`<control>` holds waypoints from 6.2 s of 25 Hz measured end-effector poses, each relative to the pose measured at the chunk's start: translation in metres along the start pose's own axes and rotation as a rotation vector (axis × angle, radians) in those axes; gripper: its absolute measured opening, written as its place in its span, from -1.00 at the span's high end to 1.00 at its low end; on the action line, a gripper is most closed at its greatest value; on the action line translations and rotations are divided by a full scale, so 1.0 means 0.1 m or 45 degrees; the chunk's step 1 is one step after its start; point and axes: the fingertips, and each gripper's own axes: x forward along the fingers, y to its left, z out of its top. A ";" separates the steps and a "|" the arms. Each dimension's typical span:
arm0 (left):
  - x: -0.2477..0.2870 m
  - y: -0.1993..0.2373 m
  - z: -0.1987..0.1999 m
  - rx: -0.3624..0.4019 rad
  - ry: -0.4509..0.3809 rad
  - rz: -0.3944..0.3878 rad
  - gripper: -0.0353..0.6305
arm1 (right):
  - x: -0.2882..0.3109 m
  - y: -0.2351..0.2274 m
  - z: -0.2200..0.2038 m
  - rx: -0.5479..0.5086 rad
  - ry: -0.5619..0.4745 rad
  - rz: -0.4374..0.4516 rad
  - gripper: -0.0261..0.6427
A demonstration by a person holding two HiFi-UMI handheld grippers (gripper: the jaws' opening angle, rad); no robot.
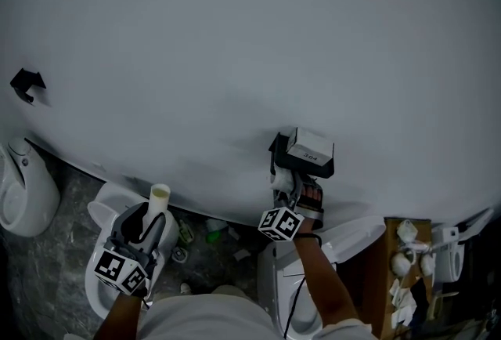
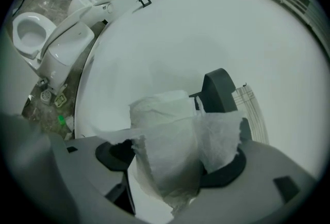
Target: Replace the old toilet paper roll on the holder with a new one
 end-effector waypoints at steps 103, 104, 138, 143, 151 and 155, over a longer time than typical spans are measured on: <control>-0.07 -0.22 0.50 -0.057 -0.164 -0.024 0.38 | -2.36 -1.16 -0.79 1.704 -0.531 -0.041 0.93; -0.08 -0.21 0.52 -0.057 -0.164 -0.021 0.38 | -2.37 -1.18 -0.81 1.700 -0.530 -0.046 0.93; -0.04 -0.31 0.57 -0.082 -0.163 -0.060 0.38 | -2.34 -1.04 -0.43 1.680 -0.551 0.108 0.93; -0.05 -0.32 0.61 -0.075 -0.167 -0.061 0.38 | -2.31 -1.04 -0.41 1.672 -0.546 0.114 0.93; -0.05 -0.33 0.61 -0.072 -0.170 -0.062 0.38 | -2.29 -1.01 -0.36 1.618 -0.543 0.118 0.93; -0.03 -0.33 0.61 -0.075 -0.173 -0.065 0.38 | -2.28 -1.01 -0.36 1.600 -0.541 0.115 0.93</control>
